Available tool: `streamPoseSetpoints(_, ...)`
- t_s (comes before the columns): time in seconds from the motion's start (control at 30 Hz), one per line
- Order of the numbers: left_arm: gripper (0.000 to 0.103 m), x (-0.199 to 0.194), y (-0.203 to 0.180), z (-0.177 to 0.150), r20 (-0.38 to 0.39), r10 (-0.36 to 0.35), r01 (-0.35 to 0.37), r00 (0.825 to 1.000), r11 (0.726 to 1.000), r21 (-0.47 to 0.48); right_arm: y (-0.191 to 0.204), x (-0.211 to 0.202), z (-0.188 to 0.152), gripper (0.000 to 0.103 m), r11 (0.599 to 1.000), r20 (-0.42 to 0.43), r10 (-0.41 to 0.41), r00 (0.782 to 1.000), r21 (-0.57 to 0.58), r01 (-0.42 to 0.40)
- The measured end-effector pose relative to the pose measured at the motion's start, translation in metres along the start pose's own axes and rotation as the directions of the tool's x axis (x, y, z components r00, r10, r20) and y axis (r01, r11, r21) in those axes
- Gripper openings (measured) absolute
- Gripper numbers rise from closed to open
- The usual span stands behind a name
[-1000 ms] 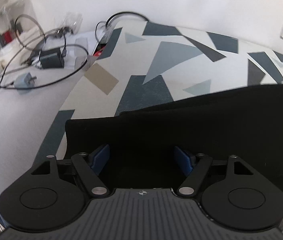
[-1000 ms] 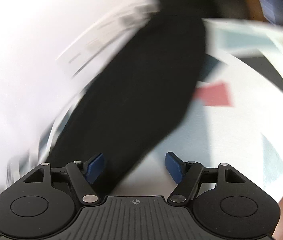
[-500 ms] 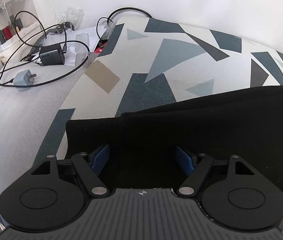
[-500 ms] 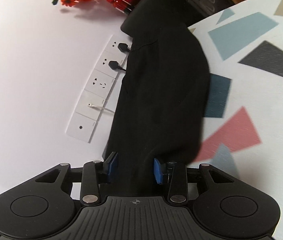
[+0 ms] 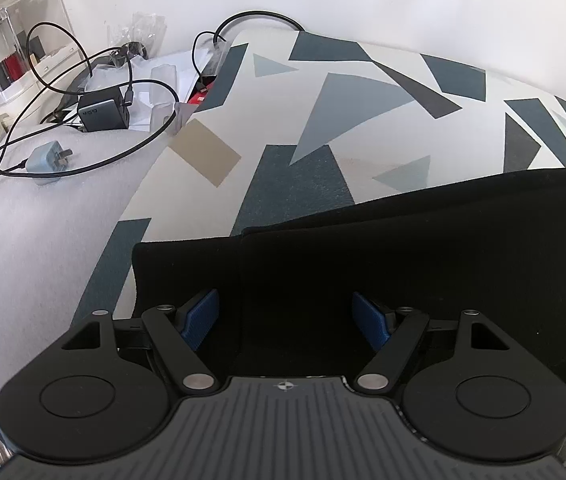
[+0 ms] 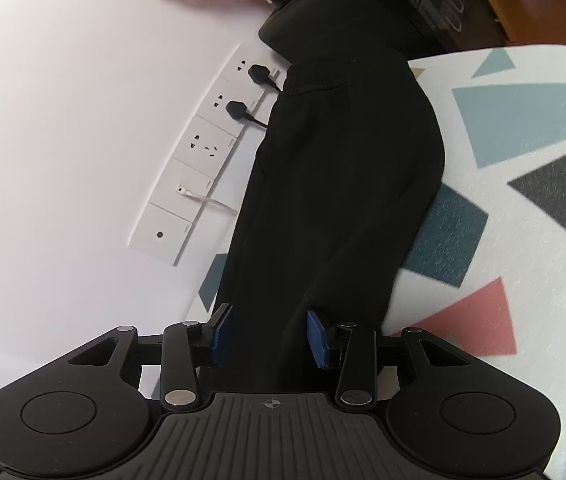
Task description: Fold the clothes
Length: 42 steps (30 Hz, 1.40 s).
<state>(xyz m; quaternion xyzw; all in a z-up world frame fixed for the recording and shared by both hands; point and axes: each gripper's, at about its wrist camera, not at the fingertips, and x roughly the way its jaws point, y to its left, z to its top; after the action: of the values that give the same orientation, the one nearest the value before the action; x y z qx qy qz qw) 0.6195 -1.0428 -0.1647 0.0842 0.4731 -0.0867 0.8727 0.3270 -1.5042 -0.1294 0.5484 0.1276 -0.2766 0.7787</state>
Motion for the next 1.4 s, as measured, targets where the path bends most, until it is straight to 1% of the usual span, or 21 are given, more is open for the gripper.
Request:
streamPoseSetpoints(0.07, 0.076, 0.0, 0.0, -0.001, 0.002, 0.0, 0.0, 1.0, 1.0, -0.001, -0.003, -0.007, -0.003, 0.05, 0.999, 0.015, -0.034, 0.999, -0.036, 0.034)
streamPoseSetpoints(0.1, 0.076, 0.0, 0.0, -0.001, 0.003, 0.0, 0.0, 1.0, 1.0, -0.001, -0.006, -0.012, -0.006, 0.065, 0.996, 0.042, -0.062, 0.997, -0.058, 0.064)
streamPoseSetpoints(0.13, 0.076, 0.0, 0.0, -0.001, 0.004, 0.0, 0.0, 1.0, 1.0, -0.001, -0.009, -0.018, -0.009, 0.071, 0.992, 0.07, -0.089, 0.994, -0.079, 0.094)
streamPoseSetpoints(0.2, 0.076, 0.0, -0.001, -0.001, 0.007, 0.003, -0.003, 1.0, 1.0, 0.003, -0.018, -0.024, -0.01, 0.069, 0.975, 0.109, -0.167, 0.98, -0.133, 0.181)
streamPoseSetpoints(0.3, 0.076, -0.001, -0.002, -0.002, 0.009, 0.011, -0.011, 1.0, 1.0, 0.004, -0.031, -0.027, -0.012, 0.07, 0.936, 0.124, -0.289, 0.949, -0.172, 0.308)
streamPoseSetpoints(0.37, 0.076, -0.002, -0.006, -0.002, 0.011, 0.026, -0.027, 1.0, 1.0, 0.008, -0.035, -0.024, -0.022, 0.07, 0.903, 0.122, -0.357, 0.926, -0.21, 0.375)
streamPoseSetpoints(0.47, 0.076, -0.003, -0.014, -0.002, 0.009, 0.072, -0.072, 0.997, 0.997, 0.014, -0.028, -0.005, -0.05, 0.07, 0.836, 0.124, -0.404, 0.907, -0.352, 0.42)
streamPoseSetpoints(0.53, 0.075, -0.005, -0.021, -0.002, 0.008, 0.106, -0.106, 0.994, 0.994, 0.024, -0.02, 0.009, -0.065, 0.07, 0.801, 0.142, -0.409, 0.901, -0.417, 0.429)
streamPoseSetpoints(0.57, 0.07, -0.006, -0.025, -0.002, 0.007, 0.122, -0.123, 0.992, 0.992, 0.029, -0.016, 0.018, -0.068, 0.07, 0.795, 0.143, -0.409, 0.901, -0.43, 0.429)
streamPoseSetpoints(0.6, 0.067, -0.011, -0.031, 0.0, 0.019, 0.103, -0.103, 0.995, 0.994, 0.043, -0.012, 0.027, -0.07, 0.069, 0.794, 0.138, -0.406, 0.903, -0.436, 0.424)
streamPoseSetpoints(0.7, 0.066, -0.027, -0.049, 0.003, 0.064, 0.038, -0.044, 0.997, 0.994, 0.101, 0.005, 0.042, -0.062, 0.059, 0.819, 0.133, -0.376, 0.917, -0.416, 0.396)
streamPoseSetpoints(0.77, 0.066, -0.038, -0.067, 0.002, 0.089, -0.022, 0.008, 0.996, 0.988, 0.157, 0.016, 0.043, -0.052, 0.059, 0.848, 0.15, -0.318, 0.936, -0.397, 0.352)
streamPoseSetpoints(0.83, 0.066, -0.037, -0.08, -0.001, 0.042, -0.074, 0.065, 0.996, 0.979, 0.193, 0.025, 0.045, -0.042, 0.06, 0.873, 0.163, -0.26, 0.952, -0.383, 0.304)
streamPoseSetpoints(0.9, 0.066, -0.024, -0.086, -0.006, -0.029, -0.075, 0.08, 0.997, 0.979, 0.189, 0.03, 0.054, -0.034, 0.06, 0.877, 0.142, -0.258, 0.956, -0.381, 0.293)
streamPoseSetpoints(0.93, 0.067, -0.022, -0.085, -0.007, -0.031, -0.075, 0.08, 0.997, 0.98, 0.181, 0.032, 0.06, -0.031, 0.06, 0.875, 0.131, -0.264, 0.956, -0.384, 0.294)
streamPoseSetpoints(1.0, 0.073, -0.019, -0.083, -0.007, -0.034, -0.075, 0.08, 0.997, 0.983, 0.166, 0.034, 0.073, -0.028, 0.064, 0.858, 0.118, -0.291, 0.949, -0.407, 0.313)
streamPoseSetpoints(1.13, 0.079, -0.011, -0.078, -0.007, -0.046, -0.077, 0.083, 0.996, 0.989, 0.126, 0.031, 0.094, -0.032, 0.069, 0.819, 0.113, -0.367, 0.924, -0.431, 0.378)
streamPoseSetpoints(1.2, 0.084, -0.009, -0.075, -0.007, -0.049, -0.083, 0.088, 0.995, 0.99, 0.107, 0.028, 0.097, -0.039, 0.07, 0.812, 0.113, -0.376, 0.92, -0.438, 0.386)
streamPoseSetpoints(1.27, 0.085, -0.008, -0.071, -0.008, -0.047, -0.091, 0.095, 0.995, 0.991, 0.094, 0.027, 0.095, -0.045, 0.071, 0.801, 0.113, -0.386, 0.916, -0.451, 0.393)
streamPoseSetpoints(1.37, 0.083, -0.008, -0.071, -0.012, -0.031, -0.098, 0.101, 0.995, 0.99, 0.095, 0.03, 0.087, -0.062, 0.071, 0.759, 0.158, -0.431, 0.888, -0.469, 0.451)
streamPoseSetpoints(1.4, 0.083, -0.008, -0.071, -0.012, -0.03, -0.098, 0.101, 0.995, 0.99, 0.094, 0.031, 0.082, -0.07, 0.073, 0.739, 0.203, -0.428, 0.881, -0.482, 0.47)
